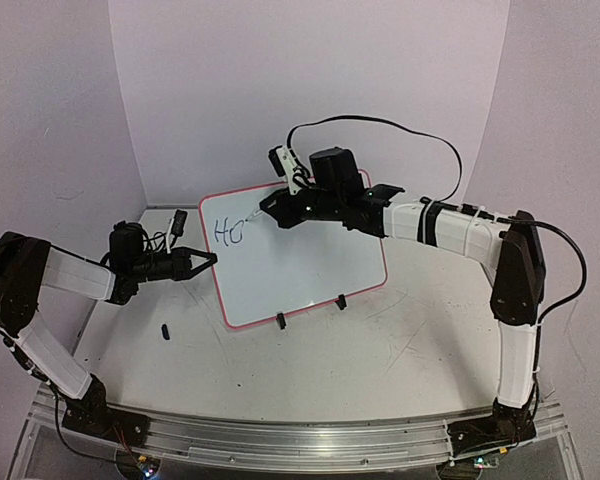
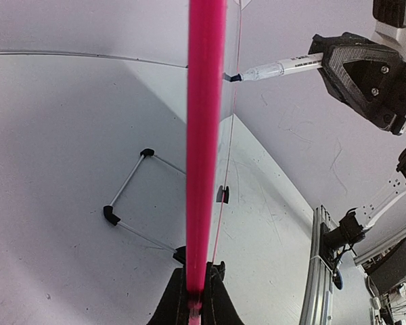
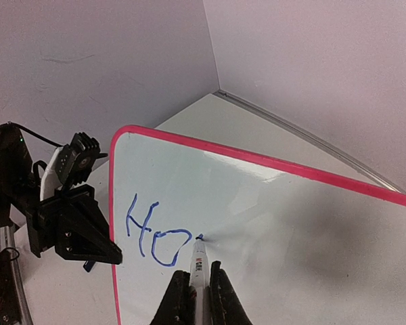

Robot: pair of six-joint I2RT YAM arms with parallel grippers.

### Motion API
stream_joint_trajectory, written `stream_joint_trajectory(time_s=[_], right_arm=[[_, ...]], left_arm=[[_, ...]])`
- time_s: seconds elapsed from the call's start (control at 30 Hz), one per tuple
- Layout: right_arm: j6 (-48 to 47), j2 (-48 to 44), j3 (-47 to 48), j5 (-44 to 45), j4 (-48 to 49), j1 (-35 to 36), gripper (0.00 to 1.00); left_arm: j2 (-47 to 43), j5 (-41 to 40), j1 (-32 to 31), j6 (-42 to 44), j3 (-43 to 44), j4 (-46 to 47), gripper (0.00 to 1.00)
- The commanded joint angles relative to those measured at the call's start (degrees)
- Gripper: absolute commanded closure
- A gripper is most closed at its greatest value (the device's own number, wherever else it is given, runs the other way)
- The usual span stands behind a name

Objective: Write a sentence on the whiteboard

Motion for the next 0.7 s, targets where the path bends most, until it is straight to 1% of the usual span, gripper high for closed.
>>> stream_joint_trajectory(time_s=[0.0,0.47,0.67], right_arm=[[-0.1,0.8,2.3,1.1,0.0,0.2,1.00],[0.1,-2.5,-5.0,1.7,-0.3,1.7,1.00],[1.1,-4.6,-8.9,1.7,1.2,2.1,1.00]], left_arm=[[0.6,-1.4,-0.2,0.6,1.9,-1.0,1.00],[0.5,-1.6,-0.2,0.7,1.7,-0.9,1.00],[0.5,-1.5,-0.2,0.7,1.7,-1.0,1.00]])
